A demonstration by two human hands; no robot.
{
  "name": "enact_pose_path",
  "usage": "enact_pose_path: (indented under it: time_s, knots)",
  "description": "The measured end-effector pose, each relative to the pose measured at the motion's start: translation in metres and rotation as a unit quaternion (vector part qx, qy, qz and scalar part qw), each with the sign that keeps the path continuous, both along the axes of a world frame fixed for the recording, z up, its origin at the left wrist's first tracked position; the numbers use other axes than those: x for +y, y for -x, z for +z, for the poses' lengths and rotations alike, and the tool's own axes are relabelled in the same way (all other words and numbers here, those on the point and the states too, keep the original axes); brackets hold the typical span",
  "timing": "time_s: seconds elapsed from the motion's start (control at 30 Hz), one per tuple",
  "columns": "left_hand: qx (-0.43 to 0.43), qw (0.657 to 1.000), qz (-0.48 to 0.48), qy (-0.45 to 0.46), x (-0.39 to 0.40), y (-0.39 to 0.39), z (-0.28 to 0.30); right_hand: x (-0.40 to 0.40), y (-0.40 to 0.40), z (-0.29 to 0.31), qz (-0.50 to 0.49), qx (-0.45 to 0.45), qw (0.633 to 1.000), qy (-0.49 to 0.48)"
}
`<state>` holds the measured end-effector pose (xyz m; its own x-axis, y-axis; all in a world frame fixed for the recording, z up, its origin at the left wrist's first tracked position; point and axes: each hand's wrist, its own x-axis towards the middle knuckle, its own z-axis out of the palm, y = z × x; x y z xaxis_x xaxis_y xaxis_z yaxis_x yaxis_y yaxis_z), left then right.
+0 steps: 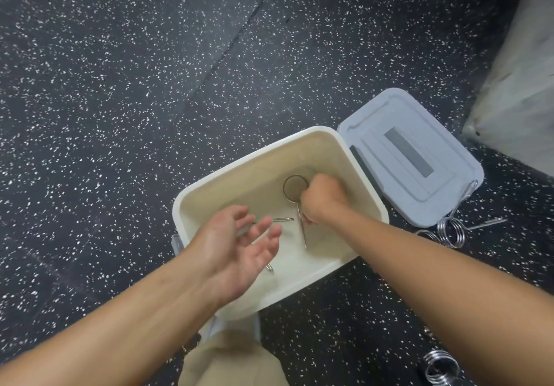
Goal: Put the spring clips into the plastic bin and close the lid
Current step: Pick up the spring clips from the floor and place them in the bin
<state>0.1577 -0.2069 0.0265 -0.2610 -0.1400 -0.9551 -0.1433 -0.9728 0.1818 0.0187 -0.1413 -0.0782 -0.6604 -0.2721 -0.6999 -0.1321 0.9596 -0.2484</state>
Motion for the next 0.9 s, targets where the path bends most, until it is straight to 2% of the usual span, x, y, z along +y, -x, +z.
enact_pose_path:
  time_s: [0.17,0.33,0.5,0.73,0.83,0.9]
  knots:
    - [0.018,0.999,-0.033,0.028,0.008,0.008,0.002,0.012,0.006,0.045,-0.023,-0.063,0.989,0.136]
    - [0.026,0.996,-0.076,0.046,0.021,0.017,0.002,0.058,0.031,0.106,-0.036,-0.054,0.977,0.202]
    - [0.054,0.988,-0.125,0.075,0.044,0.031,0.006,0.132,0.058,0.134,-0.079,-0.021,0.975,0.207]
    - [0.096,0.956,-0.234,0.149,0.095,0.060,0.010,0.255,0.081,0.130,-0.157,0.034,0.975,0.154]
    - [0.123,0.931,-0.292,0.179,0.115,0.072,0.006,0.297,0.073,0.115,-0.199,0.009,0.972,0.121]
    - [0.127,0.897,-0.363,0.217,0.129,0.081,0.002,0.316,0.065,0.096,-0.204,0.004,0.974,0.103]
